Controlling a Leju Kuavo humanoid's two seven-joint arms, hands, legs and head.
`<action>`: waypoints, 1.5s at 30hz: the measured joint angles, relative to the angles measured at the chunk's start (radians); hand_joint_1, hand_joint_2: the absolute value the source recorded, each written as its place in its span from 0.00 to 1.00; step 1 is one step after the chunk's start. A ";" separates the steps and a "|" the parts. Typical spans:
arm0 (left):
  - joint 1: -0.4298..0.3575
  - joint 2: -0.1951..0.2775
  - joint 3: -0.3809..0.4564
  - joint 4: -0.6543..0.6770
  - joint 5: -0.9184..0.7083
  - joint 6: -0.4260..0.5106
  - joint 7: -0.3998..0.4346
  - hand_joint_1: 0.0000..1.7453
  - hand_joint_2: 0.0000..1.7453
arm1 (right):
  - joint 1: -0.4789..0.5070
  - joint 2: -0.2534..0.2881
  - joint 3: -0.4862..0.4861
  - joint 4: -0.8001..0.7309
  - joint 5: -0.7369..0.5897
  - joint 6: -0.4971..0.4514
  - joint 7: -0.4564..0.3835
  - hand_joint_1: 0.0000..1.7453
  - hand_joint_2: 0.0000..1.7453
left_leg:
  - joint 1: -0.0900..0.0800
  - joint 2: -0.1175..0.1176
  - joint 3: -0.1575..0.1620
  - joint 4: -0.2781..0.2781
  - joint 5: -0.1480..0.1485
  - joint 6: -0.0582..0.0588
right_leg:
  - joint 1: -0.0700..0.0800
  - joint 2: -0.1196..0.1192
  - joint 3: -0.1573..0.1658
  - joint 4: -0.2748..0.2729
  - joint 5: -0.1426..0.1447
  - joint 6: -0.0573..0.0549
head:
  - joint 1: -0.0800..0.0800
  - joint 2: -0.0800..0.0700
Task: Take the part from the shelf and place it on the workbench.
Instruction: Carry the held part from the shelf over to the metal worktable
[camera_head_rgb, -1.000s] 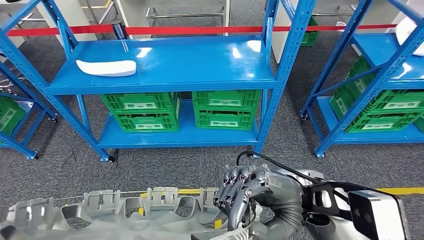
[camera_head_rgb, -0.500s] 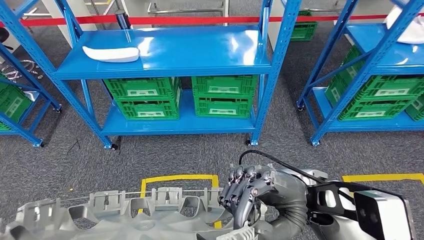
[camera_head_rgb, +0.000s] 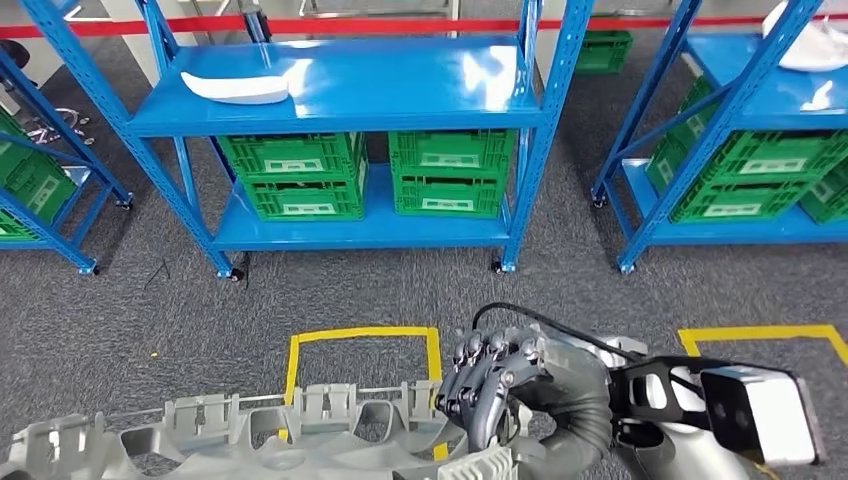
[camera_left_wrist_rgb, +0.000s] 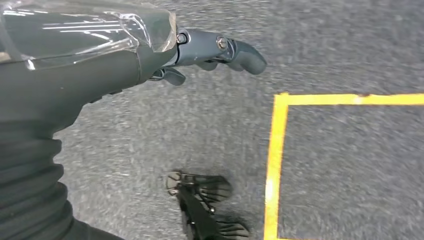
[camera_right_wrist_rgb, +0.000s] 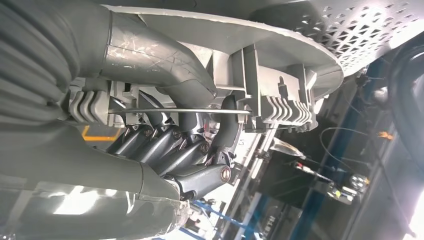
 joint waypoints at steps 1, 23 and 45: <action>0.005 0.000 -0.002 -0.004 0.022 0.001 0.024 0.00 1.00 | 0.006 0.000 -0.003 0.001 0.001 -0.001 0.005 0.97 1.00 | 0.001 0.003 -0.008 -0.006 0.014 0.008 | 0.001 0.001 -0.009 0.017 -0.022 -0.003 | 0.002 0.000; 0.215 -0.004 -0.256 -0.202 0.352 0.038 0.260 0.00 1.00 | 0.094 0.012 -0.071 0.017 -0.003 0.008 0.029 0.97 1.00 | 0.024 0.005 -0.185 0.312 -0.042 -0.054 | 0.002 -0.002 0.055 -0.013 -0.056 -0.028 | 0.004 0.000; 0.172 -0.005 -0.207 -0.194 0.233 -0.008 0.167 0.00 1.00 | 0.127 0.022 -0.119 -0.004 -0.060 0.044 0.014 0.97 1.00 | -0.012 0.008 -0.169 0.017 0.153 0.001 | 0.020 0.000 0.171 -0.042 -0.147 -0.022 | 0.012 0.000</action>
